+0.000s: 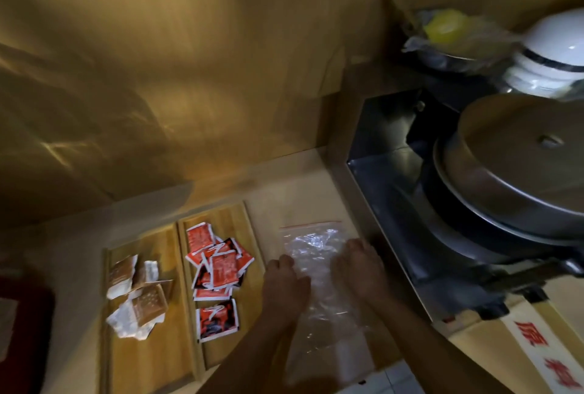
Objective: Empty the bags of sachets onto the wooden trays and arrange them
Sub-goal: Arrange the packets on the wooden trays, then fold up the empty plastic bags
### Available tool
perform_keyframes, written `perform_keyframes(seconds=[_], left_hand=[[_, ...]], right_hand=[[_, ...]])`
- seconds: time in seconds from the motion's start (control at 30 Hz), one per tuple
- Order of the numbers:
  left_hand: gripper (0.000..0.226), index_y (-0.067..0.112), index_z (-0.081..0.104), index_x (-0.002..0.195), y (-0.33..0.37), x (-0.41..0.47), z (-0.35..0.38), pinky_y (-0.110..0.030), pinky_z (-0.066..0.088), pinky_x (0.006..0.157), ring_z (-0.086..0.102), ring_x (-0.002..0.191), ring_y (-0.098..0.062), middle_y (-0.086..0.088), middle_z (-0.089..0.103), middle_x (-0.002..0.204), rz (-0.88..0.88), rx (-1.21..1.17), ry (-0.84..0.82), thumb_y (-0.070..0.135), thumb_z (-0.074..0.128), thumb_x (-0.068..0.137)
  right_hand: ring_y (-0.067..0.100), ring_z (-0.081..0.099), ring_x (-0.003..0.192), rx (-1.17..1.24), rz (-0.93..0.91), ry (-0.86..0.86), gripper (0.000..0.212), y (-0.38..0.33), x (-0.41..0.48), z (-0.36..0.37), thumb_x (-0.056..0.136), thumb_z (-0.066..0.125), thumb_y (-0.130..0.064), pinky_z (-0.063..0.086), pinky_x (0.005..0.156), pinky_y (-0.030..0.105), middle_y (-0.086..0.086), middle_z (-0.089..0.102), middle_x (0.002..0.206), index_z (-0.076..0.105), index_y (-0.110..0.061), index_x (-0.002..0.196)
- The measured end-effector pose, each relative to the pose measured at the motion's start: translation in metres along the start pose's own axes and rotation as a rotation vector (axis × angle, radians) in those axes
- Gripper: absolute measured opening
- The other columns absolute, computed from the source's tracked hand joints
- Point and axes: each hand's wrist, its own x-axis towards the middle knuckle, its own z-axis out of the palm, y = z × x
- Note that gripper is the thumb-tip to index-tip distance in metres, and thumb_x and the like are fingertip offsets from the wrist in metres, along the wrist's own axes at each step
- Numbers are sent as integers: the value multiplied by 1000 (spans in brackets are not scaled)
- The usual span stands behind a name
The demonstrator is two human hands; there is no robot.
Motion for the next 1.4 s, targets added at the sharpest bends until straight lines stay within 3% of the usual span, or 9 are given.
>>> perform_keyframes(seconds=[0.27, 0.43, 0.6, 0.7, 0.77, 0.9, 1.03, 1.27, 1.4], left_hand=[[60, -1, 40, 125, 22, 2, 29, -37, 43, 96, 48, 110, -34, -20, 45, 124, 59, 57, 54, 3, 65, 70], [69, 1, 27, 134, 22, 6, 23, -40, 49, 87, 58, 106, -38, -23, 52, 123, -107, -213, 52, 1, 66, 77], [31, 0, 49, 110, 27, 13, 2, -32, 48, 73, 62, 97, -32, -8, 59, 100, -299, -421, -61, 2, 63, 82], [12, 8, 55, 78, 27, 18, -18, -18, 45, 49, 59, 56, -10, -4, 56, 73, -302, -647, -152, 2, 64, 83], [7, 2, 57, 83, 26, 21, -33, -13, 46, 41, 61, 43, -5, -8, 62, 63, -312, -937, -225, 5, 63, 84], [40, 10, 62, 113, 18, 23, -54, -44, 53, 89, 66, 103, -34, -18, 68, 114, -388, -1087, -461, 30, 69, 79], [22, -3, 64, 97, 11, 19, -65, -54, 47, 99, 63, 100, -39, -26, 66, 103, -340, -984, -330, 12, 67, 81], [22, 13, 73, 93, 11, 6, -101, -50, 45, 98, 60, 103, -25, -8, 69, 105, -165, -920, -173, 5, 53, 89], [30, 14, 73, 97, 7, -1, -110, -31, 44, 85, 54, 101, -19, -4, 67, 101, -103, -910, -122, -2, 49, 88]], right_hand=[[24, 57, 80, 473, 304, -68, 33, 27, -1, -2, 78, 66, -21, 43, 64, 29, 8, 58, 88, 48, -8, 103], [18, 50, 57, 762, 348, -74, 16, 28, 1, 2, 75, 65, -4, 40, 53, 28, 6, 53, 66, 53, -12, 70], [12, 46, 39, 856, 300, -80, 27, 18, 1, -14, 78, 60, 5, 36, 39, 18, 4, 49, 47, 52, -10, 56], [15, 41, 42, 980, 256, -74, 25, 7, 0, -27, 78, 59, 5, 32, 41, 20, 4, 46, 46, 51, -9, 59], [11, 43, 40, 1116, 228, -73, 20, -4, -1, -38, 78, 62, 3, 34, 43, 20, 1, 49, 45, 54, -9, 63], [19, 57, 60, 1256, 153, -116, 14, -27, 2, -54, 78, 65, -1, 46, 63, 30, 7, 63, 65, 60, -9, 68], [22, 63, 61, 1324, 107, -227, 10, -38, 2, -53, 80, 64, -5, 50, 63, 30, 11, 67, 70, 67, -10, 72], [18, 65, 58, 1263, 40, -327, 17, -47, 3, -48, 80, 63, -2, 50, 51, 20, 18, 60, 61, 61, -5, 64], [12, 59, 46, 1263, -25, -314, 21, -60, -1, -52, 81, 60, 4, 48, 43, 19, 10, 63, 55, 58, -3, 62]])
